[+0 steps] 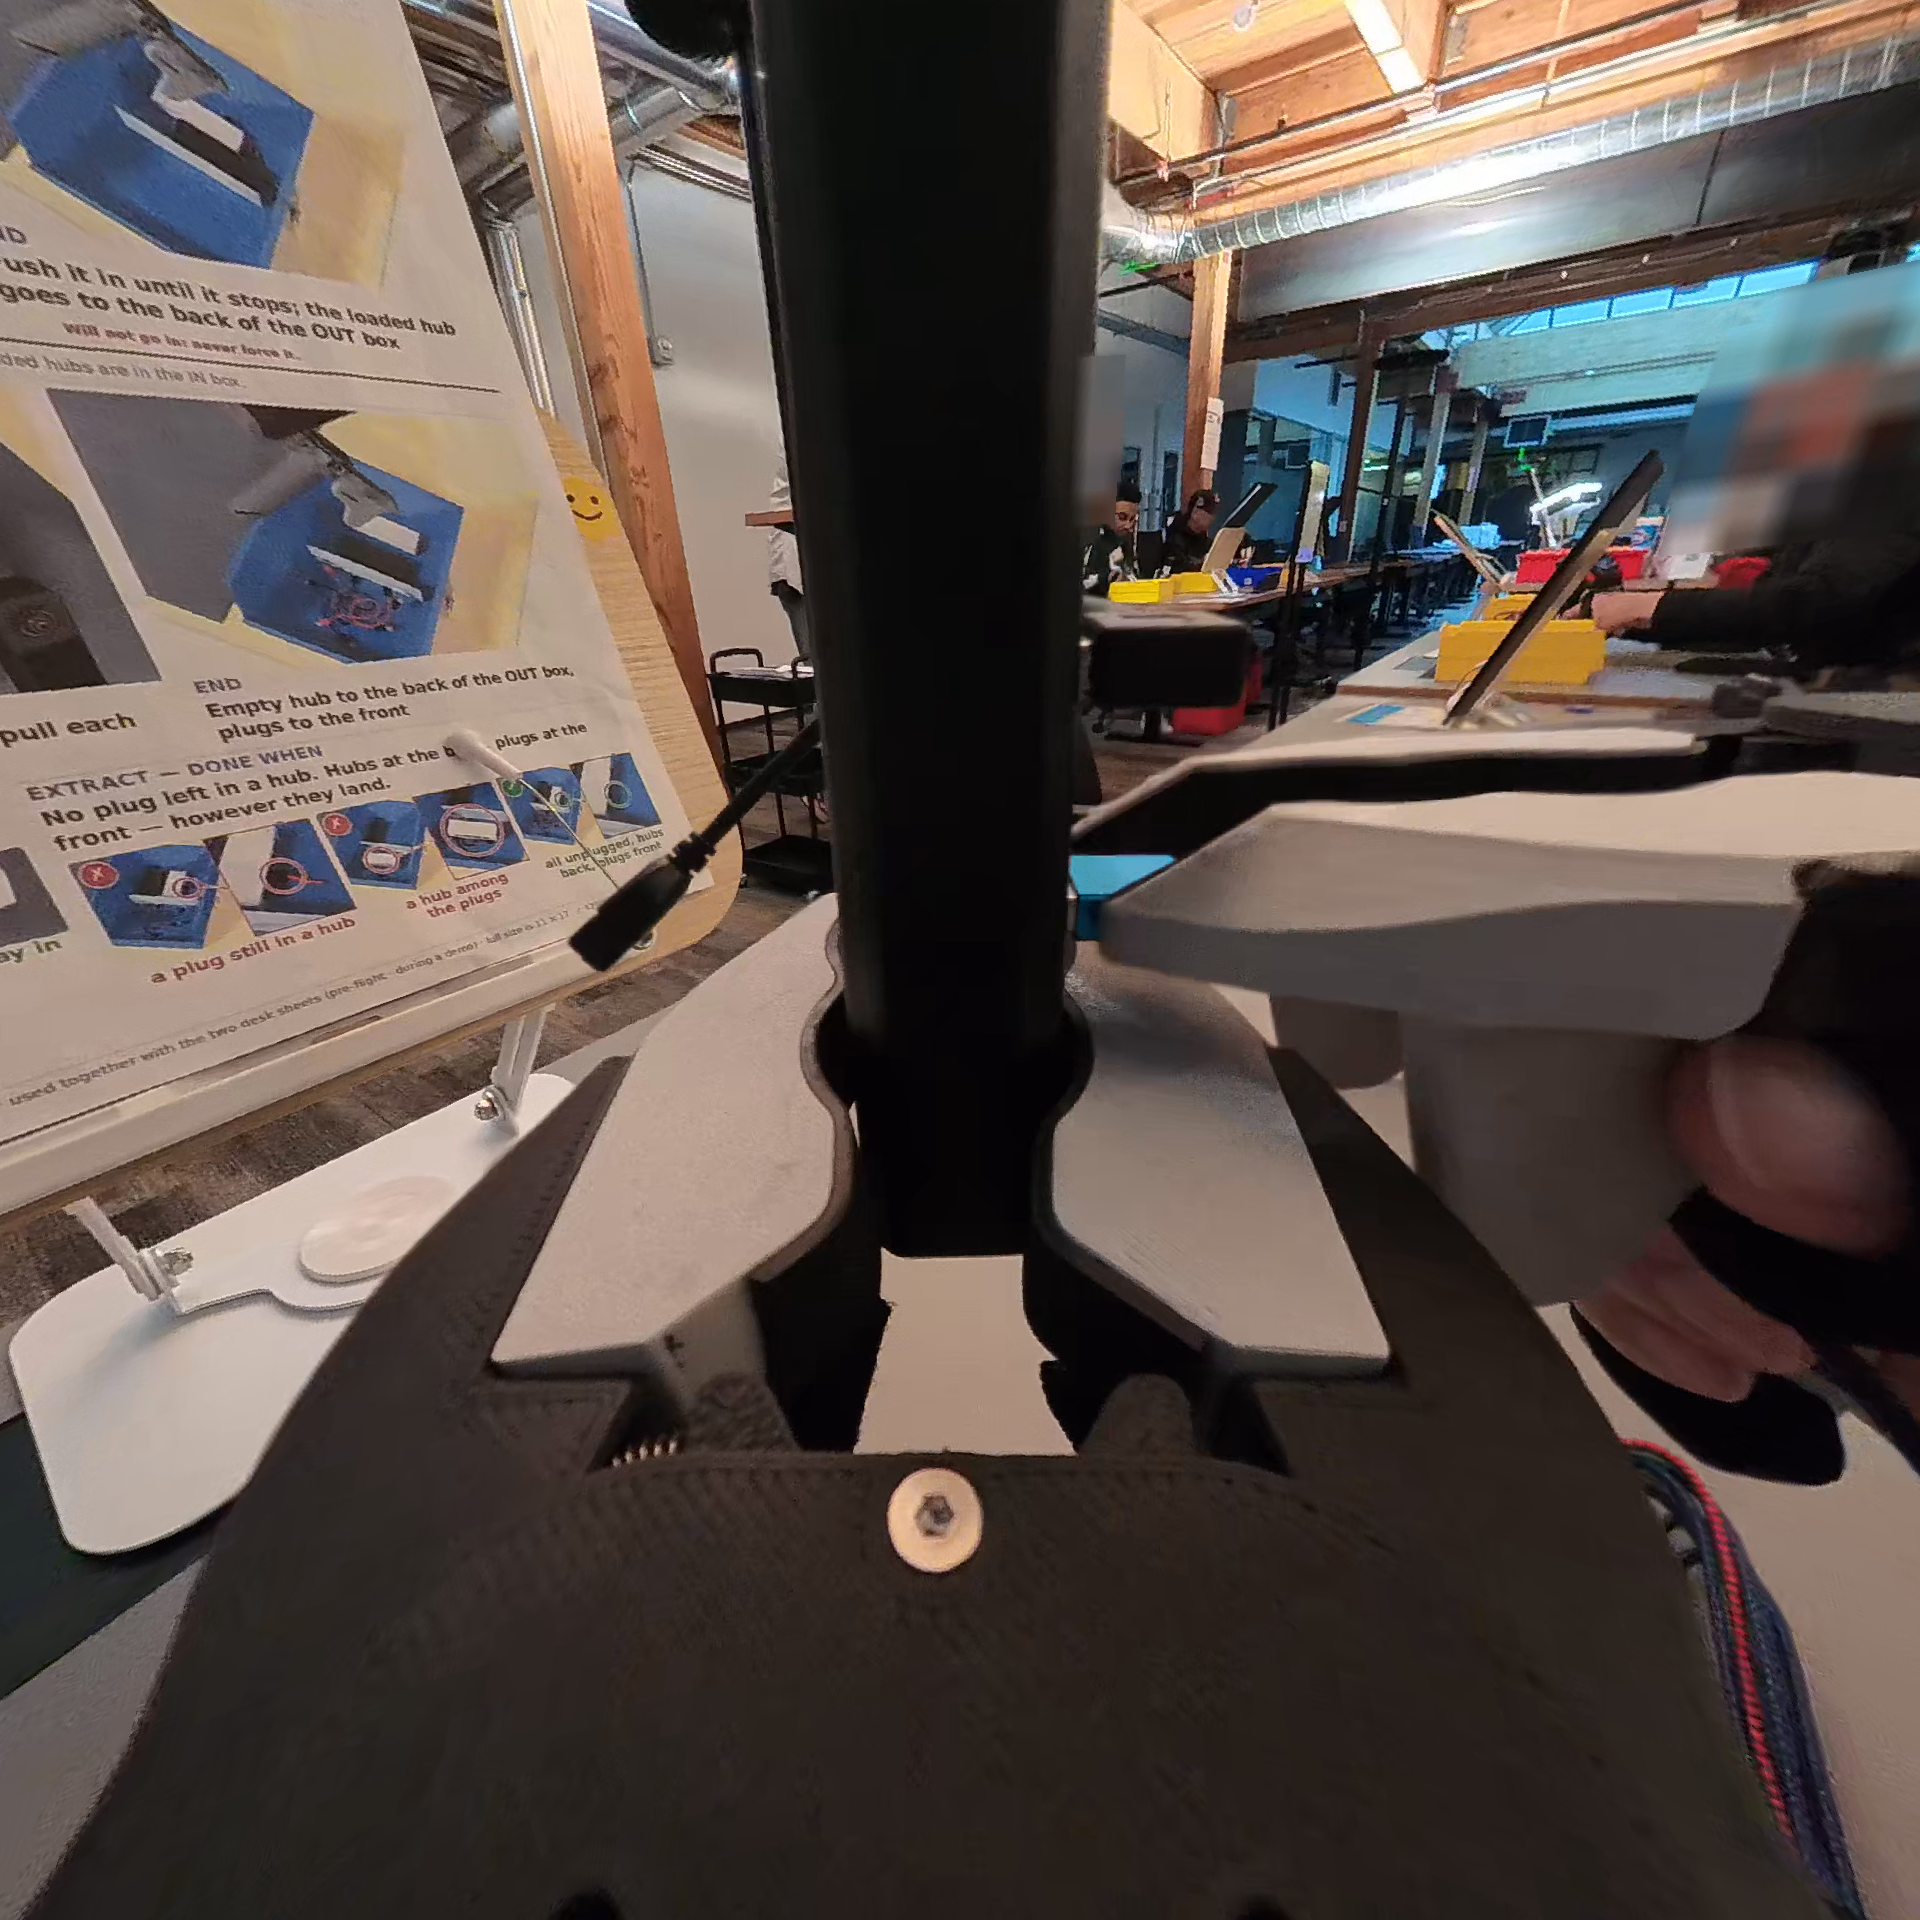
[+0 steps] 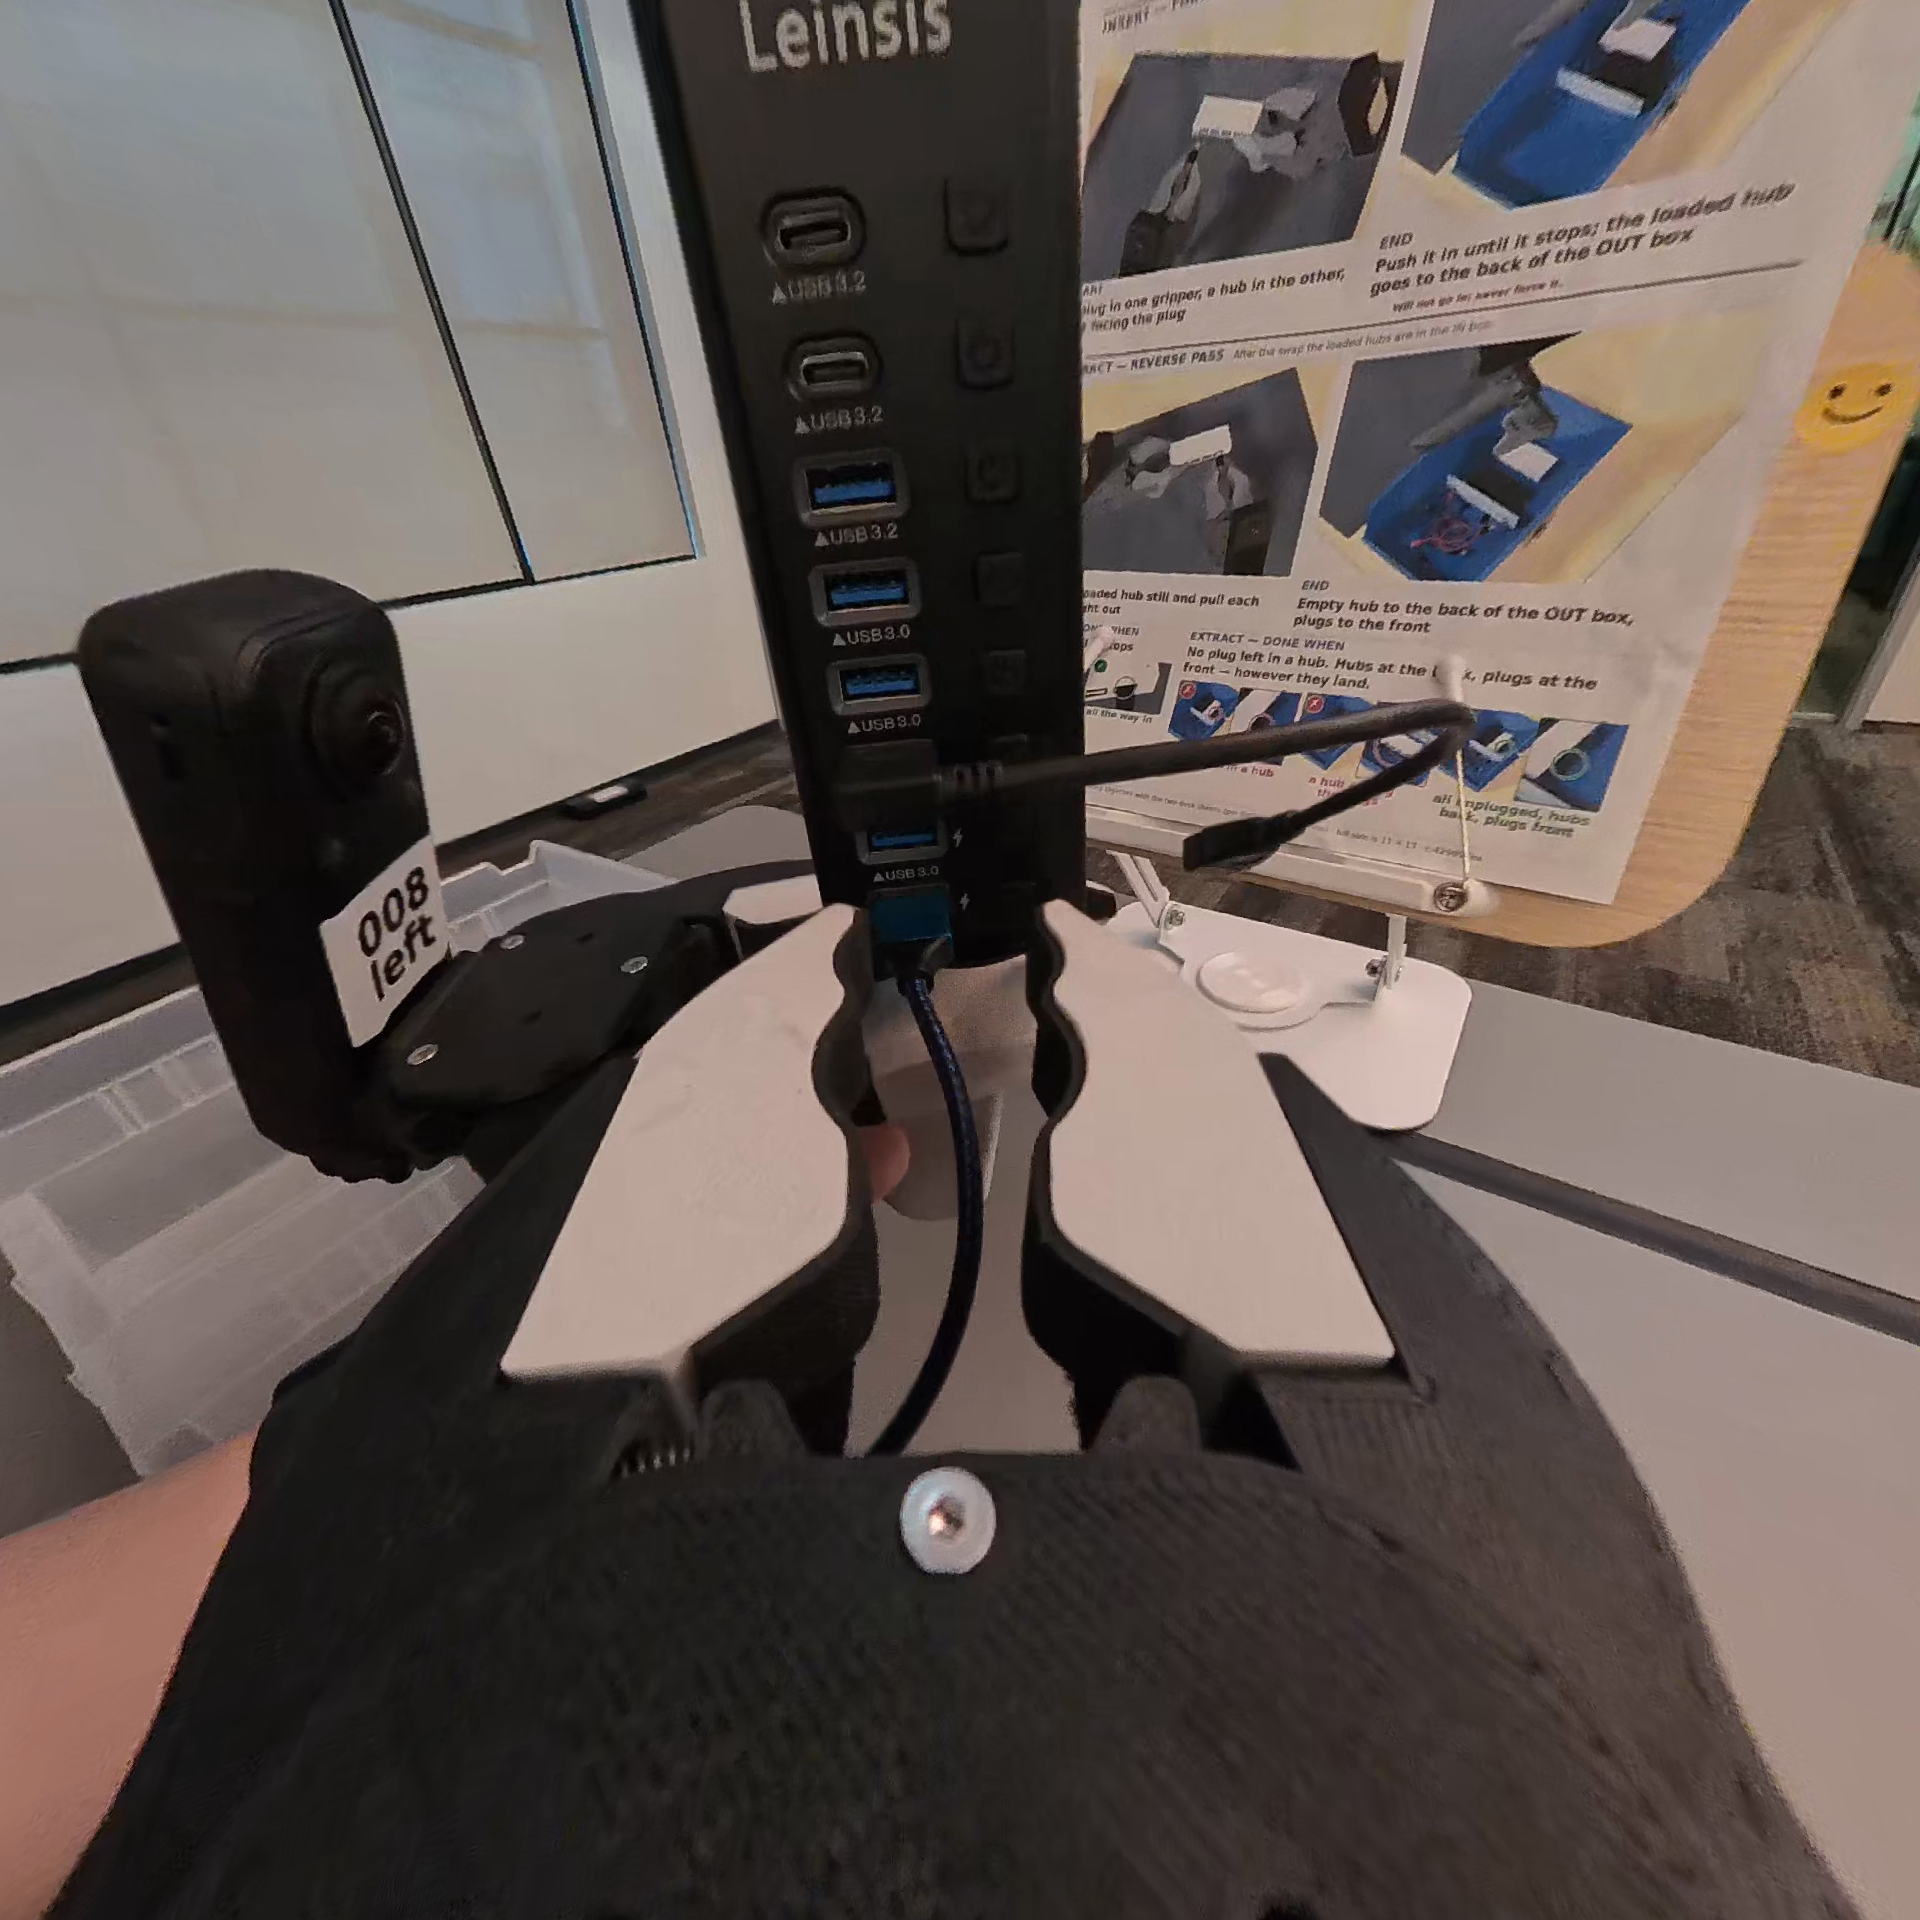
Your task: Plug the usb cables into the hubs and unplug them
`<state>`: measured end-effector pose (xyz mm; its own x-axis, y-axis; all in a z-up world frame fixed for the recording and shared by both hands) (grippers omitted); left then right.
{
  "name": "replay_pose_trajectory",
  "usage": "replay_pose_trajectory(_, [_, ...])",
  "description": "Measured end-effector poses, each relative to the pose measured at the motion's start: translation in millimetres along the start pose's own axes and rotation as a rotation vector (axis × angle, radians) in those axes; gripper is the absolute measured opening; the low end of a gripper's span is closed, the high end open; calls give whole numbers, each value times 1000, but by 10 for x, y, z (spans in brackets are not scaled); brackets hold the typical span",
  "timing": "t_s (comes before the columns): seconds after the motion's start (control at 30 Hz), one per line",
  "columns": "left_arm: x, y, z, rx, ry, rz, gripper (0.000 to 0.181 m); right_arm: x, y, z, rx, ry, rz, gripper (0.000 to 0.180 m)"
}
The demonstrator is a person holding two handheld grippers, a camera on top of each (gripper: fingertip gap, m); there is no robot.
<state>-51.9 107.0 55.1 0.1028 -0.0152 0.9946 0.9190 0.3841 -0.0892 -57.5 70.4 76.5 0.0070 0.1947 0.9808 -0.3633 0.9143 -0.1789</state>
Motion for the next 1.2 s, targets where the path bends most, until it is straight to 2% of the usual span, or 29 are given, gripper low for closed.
replay_pose_trajectory(0.17, [14, -12, 5, 7, 10, 0, 29, -22, 43, 69, 44, -17, -11, 14])
replay_pose_trajectory(0.33, [19, -28, 39, 7, 2, -9, 29, 3, 65, 86, -1, -114, -46, 15])
replay_pose_trajectory(0.7, [9, -114, 287, 73, -19, 9, 29, 56, 281, 165, 69, -70, -54, 15])
replay_pose_trajectory(1.0, [19, -96, 233, -12, -55, -9, 30, 40, 263, 168, 38, -118, -56, 15])
replay_pose_trajectory(1.1, [33, -101, 236, 37, -15, 9, 30, 55, 246, 168, 46, -87, -55, 15])
replay_pose_trajectory(1.2, [52, -110, 225, 10, -29, 0, 30, 66, 236, 183, 4, -117, -40, 15])
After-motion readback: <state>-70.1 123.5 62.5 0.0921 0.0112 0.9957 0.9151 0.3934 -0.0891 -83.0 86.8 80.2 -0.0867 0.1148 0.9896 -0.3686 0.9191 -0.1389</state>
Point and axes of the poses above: each gripper's, where its closed fingertips meet, y out along the fingers, x out of its top, z = x × y across the jaws, the point moved 2 cm from there along -y, back along the fingers, and after that the axes turned 12 degrees about z, right-handed, at the moved point
